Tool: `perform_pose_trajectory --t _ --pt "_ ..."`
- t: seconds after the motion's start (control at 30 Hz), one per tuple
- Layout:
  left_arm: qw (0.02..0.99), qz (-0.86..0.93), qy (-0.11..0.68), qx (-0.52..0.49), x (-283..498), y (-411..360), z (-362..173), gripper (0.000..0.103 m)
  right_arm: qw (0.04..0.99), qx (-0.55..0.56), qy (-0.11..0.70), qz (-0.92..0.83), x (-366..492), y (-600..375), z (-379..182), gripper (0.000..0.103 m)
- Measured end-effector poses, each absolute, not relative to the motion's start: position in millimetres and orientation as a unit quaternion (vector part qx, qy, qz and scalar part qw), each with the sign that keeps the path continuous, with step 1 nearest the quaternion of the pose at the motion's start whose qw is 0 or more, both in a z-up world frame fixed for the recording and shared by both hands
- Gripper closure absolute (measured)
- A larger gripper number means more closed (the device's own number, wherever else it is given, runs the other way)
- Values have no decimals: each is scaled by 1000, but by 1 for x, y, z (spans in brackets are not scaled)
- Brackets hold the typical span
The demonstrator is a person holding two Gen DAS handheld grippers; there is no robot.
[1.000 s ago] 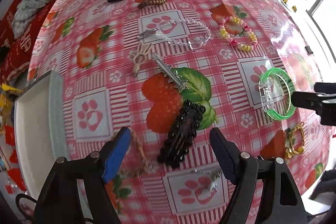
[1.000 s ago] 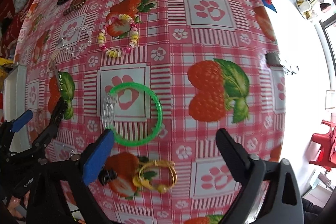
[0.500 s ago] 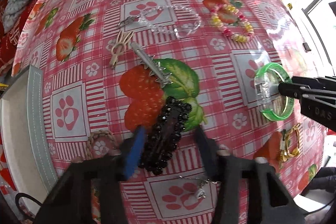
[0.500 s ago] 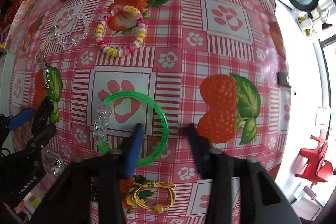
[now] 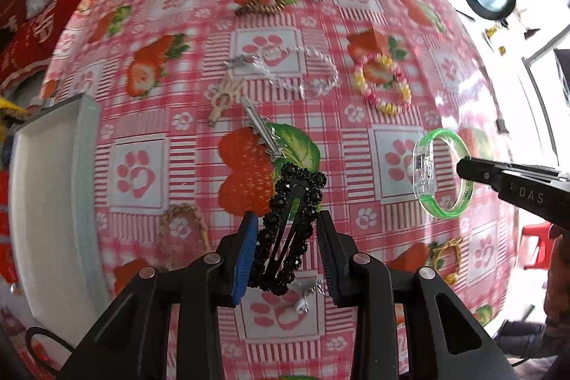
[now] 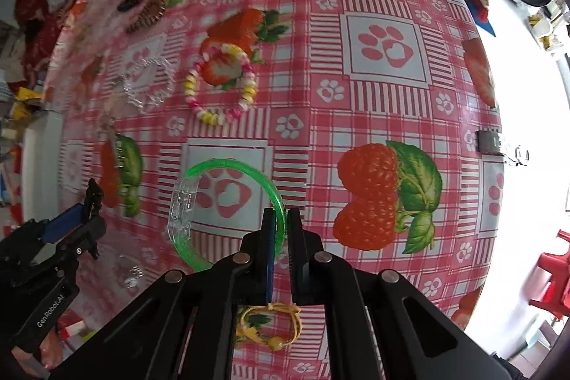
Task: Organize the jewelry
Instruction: 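Carry the clip and bangle into the white tray and open both tools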
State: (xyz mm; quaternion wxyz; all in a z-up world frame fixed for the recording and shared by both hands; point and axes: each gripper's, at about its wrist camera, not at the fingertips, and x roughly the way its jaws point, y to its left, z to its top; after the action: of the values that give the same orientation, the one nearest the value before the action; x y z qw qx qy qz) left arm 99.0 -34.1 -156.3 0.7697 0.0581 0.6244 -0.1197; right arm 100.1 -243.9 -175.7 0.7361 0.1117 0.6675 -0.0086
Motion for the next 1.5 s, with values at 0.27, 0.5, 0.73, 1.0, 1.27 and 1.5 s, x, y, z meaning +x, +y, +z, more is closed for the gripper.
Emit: perform_pose_trajectory --t 0.27,0.5,0.73,1.0,1.27,1.5 --pt "798 -55 600 10 86 14 -126 62 739 112 663 37 95 -228 -145 96" --pt "801 -20 598 -12 82 74 -124 62 750 103 649 71 110 -176 -127 96" --pt "809 11 587 -31 94 157 -119 62 751 84 645 111 129 -83 -119 96" --pt "813 61 577 -49 127 248 -136 62 757 46 628 173 176 37 -121 96" --pt "807 85 582 -56 156 286 -177 62 756 1 624 198 215 115 -152 96" --pt "794 89 598 -55 162 292 -207 62 748 -34 636 187 236 144 -187 96"
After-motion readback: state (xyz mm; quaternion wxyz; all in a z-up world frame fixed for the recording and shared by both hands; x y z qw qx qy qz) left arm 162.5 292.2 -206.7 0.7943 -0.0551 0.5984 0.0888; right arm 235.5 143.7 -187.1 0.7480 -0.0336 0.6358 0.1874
